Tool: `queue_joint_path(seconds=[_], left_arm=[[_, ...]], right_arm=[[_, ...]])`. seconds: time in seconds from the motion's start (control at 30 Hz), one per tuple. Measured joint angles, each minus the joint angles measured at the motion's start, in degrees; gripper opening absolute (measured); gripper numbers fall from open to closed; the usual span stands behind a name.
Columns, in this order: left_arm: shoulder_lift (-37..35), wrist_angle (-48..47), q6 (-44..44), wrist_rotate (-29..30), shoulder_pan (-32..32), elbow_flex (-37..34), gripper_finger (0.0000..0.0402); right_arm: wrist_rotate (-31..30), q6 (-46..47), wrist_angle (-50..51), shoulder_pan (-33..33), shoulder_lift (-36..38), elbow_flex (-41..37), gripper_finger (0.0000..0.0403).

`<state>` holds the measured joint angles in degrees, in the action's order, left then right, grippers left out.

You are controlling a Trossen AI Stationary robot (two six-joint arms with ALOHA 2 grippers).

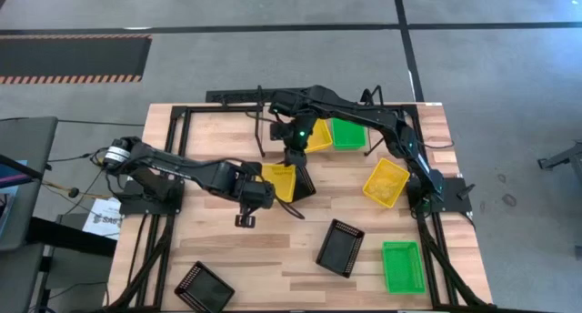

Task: Stack baskets on shelf by color
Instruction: Stack the left yellow bin on top of the yellow bin on the shelf

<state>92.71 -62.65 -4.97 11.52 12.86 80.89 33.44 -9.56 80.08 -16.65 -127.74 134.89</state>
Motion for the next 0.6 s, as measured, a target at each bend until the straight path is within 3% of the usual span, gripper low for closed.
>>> queue_joint_path(seconds=[0.1,0.33,0.6], left_arm=[[0.1,-0.4,0.4,0.6,0.0,1.6,0.0],[-0.2,-0.7,-0.2,0.7,0.0,1.8,0.0],[-0.2,1.2,-0.2,1.8,0.0,1.8,0.0]], right_arm=[[-4.5,-2.6,5.1,0.5,-0.4,-0.1,0.0095],[-9.8,-3.1,5.2,1.3,-1.0,-0.1,0.0116],[-10.9,-4.3,4.0,1.8,-1.0,-0.1,0.014]])
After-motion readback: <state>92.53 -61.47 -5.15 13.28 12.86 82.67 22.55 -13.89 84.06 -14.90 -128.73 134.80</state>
